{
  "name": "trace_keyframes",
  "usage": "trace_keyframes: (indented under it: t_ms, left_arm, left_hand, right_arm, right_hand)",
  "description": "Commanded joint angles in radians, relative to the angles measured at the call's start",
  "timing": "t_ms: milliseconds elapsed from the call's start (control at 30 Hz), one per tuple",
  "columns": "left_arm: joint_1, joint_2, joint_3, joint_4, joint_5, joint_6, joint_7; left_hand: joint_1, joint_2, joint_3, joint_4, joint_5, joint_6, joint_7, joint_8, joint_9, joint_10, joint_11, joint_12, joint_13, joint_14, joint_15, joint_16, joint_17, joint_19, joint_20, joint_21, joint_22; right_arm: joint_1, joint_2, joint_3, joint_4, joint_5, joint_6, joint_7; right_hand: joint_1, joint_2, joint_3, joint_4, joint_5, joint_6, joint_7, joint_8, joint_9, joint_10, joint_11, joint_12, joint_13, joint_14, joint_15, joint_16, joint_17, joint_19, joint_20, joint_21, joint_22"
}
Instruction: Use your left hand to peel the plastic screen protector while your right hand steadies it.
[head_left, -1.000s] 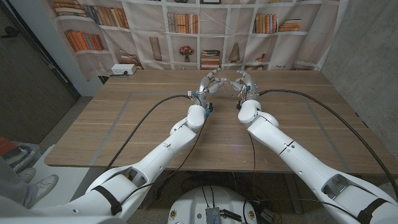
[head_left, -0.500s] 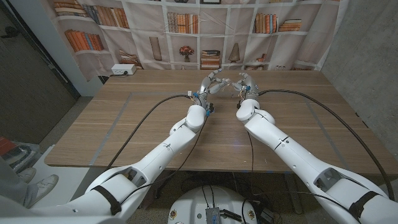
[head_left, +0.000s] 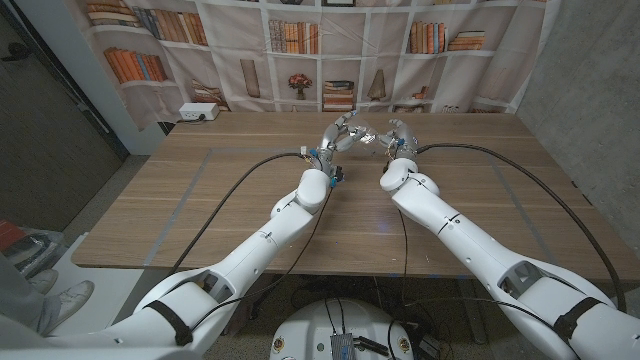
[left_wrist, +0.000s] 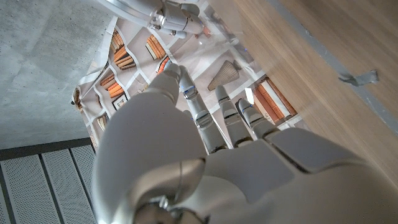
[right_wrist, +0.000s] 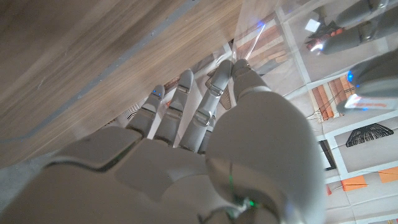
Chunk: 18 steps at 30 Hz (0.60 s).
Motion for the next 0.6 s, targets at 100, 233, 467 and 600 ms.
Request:
trace_keyframes:
  t_ms: [100,233,467,600]
  left_arm:
    - [-0.003,0.002,-0.001,0.004,-0.013,-0.014,-0.028]
    - [-0.002,0.001,-0.002,0.000,-0.009,-0.013,-0.020]
    - [-0.002,0.002,-0.001,-0.007,-0.001,-0.006,-0.013]
    - [-0.002,0.003,-0.003,-0.005,-0.004,-0.006,-0.014]
  left_hand:
    - [-0.002,0.002,0.007,0.001,0.004,-0.005,-0.002,0.001,0.005,0.000,-0.003,0.005,0.003,0.014,-0.176,0.006,-0.001,0.009,-0.004,-0.006,-0.001]
    - [-0.003,0.002,0.008,0.001,0.005,-0.007,-0.002,0.001,0.005,0.000,-0.003,0.006,0.003,0.014,-0.176,0.005,-0.002,0.010,-0.003,-0.007,-0.001]
    - [-0.003,0.003,0.009,0.001,0.005,-0.009,-0.002,0.002,0.005,-0.001,-0.003,0.008,0.004,0.015,-0.176,0.006,-0.003,0.012,-0.004,-0.009,-0.001]
    - [-0.003,0.004,0.010,0.001,0.005,-0.018,0.001,-0.001,0.005,-0.001,-0.003,0.010,0.005,0.016,-0.177,0.006,-0.004,0.013,-0.003,-0.010,-0.001]
  right_arm:
    - [0.010,0.007,0.010,0.018,0.015,-0.026,-0.017]
    - [0.008,0.006,0.016,0.019,0.020,-0.025,-0.023]
    - [-0.003,-0.006,0.024,-0.004,0.023,-0.015,-0.032]
    - [-0.014,-0.014,0.029,-0.027,0.024,-0.009,-0.036]
  right_hand:
    - [0.013,0.001,0.008,0.000,0.006,0.011,0.004,0.003,0.006,0.014,-0.003,0.003,0.003,0.013,-0.170,0.004,0.005,-0.002,0.001,-0.002,0.001]
    - [0.014,0.001,0.008,0.000,0.006,0.012,0.003,0.003,0.006,0.014,-0.003,0.002,0.004,0.014,-0.172,0.005,0.006,-0.002,0.000,-0.002,0.001]
    - [0.014,0.001,0.008,0.001,0.006,0.013,0.003,0.003,0.006,0.015,-0.003,0.002,0.004,0.016,-0.170,0.004,0.007,-0.001,0.001,-0.002,0.001]
    - [0.012,0.000,0.008,0.003,0.005,0.014,0.004,0.002,0.006,0.016,-0.003,0.002,0.005,0.017,-0.169,0.005,0.007,-0.001,0.000,-0.002,0.001]
